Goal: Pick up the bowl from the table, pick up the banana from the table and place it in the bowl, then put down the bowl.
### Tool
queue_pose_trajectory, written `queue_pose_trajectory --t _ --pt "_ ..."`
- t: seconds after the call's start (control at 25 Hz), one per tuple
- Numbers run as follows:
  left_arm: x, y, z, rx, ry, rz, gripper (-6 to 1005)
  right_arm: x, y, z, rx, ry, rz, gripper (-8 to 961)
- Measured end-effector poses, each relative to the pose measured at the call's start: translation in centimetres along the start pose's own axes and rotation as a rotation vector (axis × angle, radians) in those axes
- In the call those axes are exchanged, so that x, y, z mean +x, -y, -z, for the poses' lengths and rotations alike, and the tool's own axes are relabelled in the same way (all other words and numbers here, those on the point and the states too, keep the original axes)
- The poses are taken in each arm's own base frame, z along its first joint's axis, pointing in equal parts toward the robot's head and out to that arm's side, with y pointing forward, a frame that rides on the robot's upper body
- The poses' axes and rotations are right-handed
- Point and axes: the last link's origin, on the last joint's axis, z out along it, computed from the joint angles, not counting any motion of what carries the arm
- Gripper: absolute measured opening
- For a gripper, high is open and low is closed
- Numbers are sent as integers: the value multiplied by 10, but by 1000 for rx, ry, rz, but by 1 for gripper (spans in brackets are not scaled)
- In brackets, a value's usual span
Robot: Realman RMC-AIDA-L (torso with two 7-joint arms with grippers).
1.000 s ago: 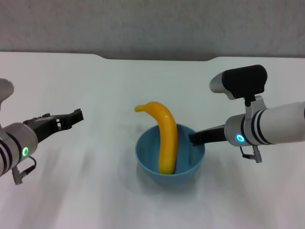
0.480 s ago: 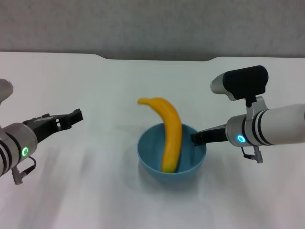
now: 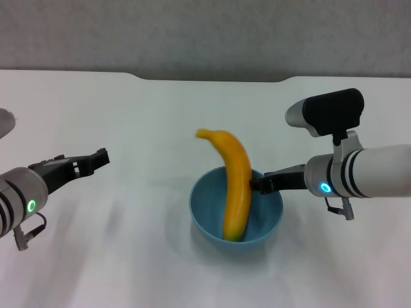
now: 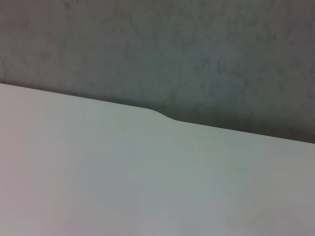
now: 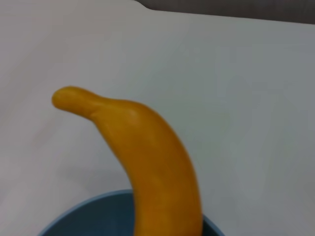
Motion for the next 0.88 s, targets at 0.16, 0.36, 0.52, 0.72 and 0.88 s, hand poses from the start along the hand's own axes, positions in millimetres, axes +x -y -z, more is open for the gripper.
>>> queue_pose_trajectory --t 0.16,0.36,0.52,0.72,0.88 --pt "-1 1 1 3 1 2 893 1 -1 2 -6 14 9 369" --pt "-2 3 1 7 1 5 893 5 -4 5 -21 27 17 597" --pt "-4 11 8 21 -26 23 893 13 -2 15 -27 54 25 683" --pt "-4 18 18 23 -96 43 893 18 11 38 13 143 28 788" --pt "-5 22 20 26 -126 40 893 20 21 52 50 183 27 858"
